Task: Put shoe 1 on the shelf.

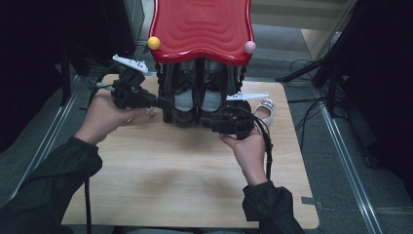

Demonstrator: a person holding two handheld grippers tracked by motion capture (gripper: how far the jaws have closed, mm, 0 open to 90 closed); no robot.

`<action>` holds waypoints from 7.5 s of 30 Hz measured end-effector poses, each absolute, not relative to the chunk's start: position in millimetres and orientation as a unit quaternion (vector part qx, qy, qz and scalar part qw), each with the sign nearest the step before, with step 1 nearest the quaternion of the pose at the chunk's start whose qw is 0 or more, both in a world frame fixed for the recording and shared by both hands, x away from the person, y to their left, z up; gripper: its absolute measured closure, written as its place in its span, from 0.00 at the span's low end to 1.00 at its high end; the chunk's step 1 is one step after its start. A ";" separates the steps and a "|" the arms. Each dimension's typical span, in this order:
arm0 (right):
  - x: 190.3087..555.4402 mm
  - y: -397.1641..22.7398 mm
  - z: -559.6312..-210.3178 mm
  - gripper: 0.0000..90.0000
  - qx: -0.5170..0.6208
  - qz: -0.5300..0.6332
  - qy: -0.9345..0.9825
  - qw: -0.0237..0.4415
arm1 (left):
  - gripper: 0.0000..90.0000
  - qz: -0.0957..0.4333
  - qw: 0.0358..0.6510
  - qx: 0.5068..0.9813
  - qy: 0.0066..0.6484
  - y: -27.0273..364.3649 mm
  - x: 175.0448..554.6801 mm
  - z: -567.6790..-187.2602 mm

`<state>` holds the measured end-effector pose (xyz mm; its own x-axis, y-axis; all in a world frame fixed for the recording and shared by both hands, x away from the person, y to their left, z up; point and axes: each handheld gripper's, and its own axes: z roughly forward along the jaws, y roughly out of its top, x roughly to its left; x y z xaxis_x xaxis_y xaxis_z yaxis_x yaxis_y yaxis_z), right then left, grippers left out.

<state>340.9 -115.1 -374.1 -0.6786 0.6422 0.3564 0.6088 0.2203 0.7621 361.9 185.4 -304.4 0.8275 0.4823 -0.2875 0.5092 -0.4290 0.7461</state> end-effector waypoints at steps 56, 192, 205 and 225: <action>370.6 -123.1 -408.5 1.00 0.434 0.484 0.760 0.006 | 1.00 0.068 0.452 0.842 0.287 124.2 480.6 -233.8; 408.2 -57.0 -404.0 1.00 0.419 0.514 0.748 0.032 | 1.00 0.098 0.447 0.831 0.316 116.9 484.6 -234.7; 426.9 -38.7 -403.9 1.00 0.436 0.506 0.744 0.029 | 1.00 0.097 0.449 0.831 0.315 117.4 483.9 -234.8; 396.7 -45.7 -409.3 0.92 0.403 0.502 0.765 0.012 | 0.87 0.083 0.456 0.832 0.304 122.2 468.7 -229.0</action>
<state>396.7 -45.7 -409.3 -0.6750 0.6292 0.3855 0.6041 0.1712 0.7783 468.7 122.2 -229.0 0.8016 0.5814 -0.1392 0.4303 -0.3996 0.8094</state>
